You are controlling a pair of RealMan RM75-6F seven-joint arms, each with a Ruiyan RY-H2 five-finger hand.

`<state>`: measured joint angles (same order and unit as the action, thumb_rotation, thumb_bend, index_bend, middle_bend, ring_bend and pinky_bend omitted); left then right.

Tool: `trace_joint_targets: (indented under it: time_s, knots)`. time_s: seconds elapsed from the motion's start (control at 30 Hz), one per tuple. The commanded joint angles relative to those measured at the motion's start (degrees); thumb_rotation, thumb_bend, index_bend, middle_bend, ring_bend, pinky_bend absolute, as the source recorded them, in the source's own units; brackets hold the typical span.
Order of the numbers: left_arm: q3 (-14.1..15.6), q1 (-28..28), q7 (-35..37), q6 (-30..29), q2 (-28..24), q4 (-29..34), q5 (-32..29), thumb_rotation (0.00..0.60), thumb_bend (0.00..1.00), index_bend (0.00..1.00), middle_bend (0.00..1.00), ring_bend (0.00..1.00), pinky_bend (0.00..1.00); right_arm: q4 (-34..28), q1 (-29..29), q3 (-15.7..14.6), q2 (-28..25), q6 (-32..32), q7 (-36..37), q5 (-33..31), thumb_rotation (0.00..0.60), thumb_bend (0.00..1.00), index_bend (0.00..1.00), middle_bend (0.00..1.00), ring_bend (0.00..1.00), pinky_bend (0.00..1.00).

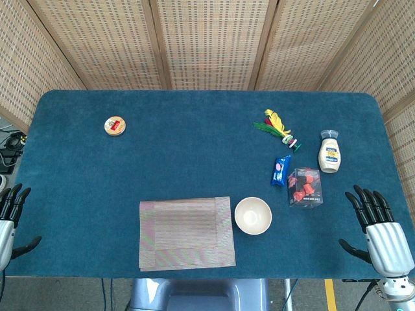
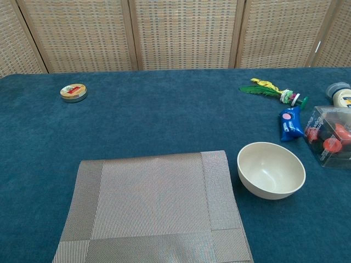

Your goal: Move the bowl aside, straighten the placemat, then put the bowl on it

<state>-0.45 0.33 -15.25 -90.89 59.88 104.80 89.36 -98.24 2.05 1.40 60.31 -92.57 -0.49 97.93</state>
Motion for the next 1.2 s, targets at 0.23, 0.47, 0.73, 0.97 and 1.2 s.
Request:
trace_joint_targets:
  time_s: [0.23,0.47,0.73,0.97,1.2]
  knots:
    - [-0.2,0.0,-0.5,-0.1,0.2,0.1,0.0,0.6,0.0,0.0,0.0,0.0,0.0,0.7,1.2,-0.9,0.5,2.2,-0.7,1.5,0.6,0.0,0.0,0.0,0.0,0.0]
    - [-0.9,-0.5,-1.9,0.4,0.9,-0.2,-1.1,0.6,0.0,0.0,0.0,0.0,0.0,3.6,9.9,-4.3,3.0,15.7,-3.5,11.0,0.6,0.0,0.05,0.0,0.0,0.0]
    - [-1.9,-1.5,-2.9,2.6,1.6,-0.7,-4.3,0.6,0.0,0.0,0.0,0.0,0.0,6.6,17.1,-3.1,8.7,24.3,-5.7,12.5,0.6,0.0,0.22,0.0,0.0,0.0]
    - [-2.5,-2.0,-3.2,3.5,1.8,-0.9,-6.2,0.6,0.0,0.0,0.0,0.0,0.0,9.5,20.2,-2.2,13.1,28.1,-5.1,10.4,0.6,0.09,0.25,0.0,0.0,0.0]
    - [-2.8,-2.2,-2.7,3.9,1.6,-0.8,-7.1,0.6,0.0,0.0,0.0,0.0,0.0,14.0,21.9,-1.6,16.5,30.9,-3.9,6.8,0.6,0.17,0.29,0.0,0.0,0.0]
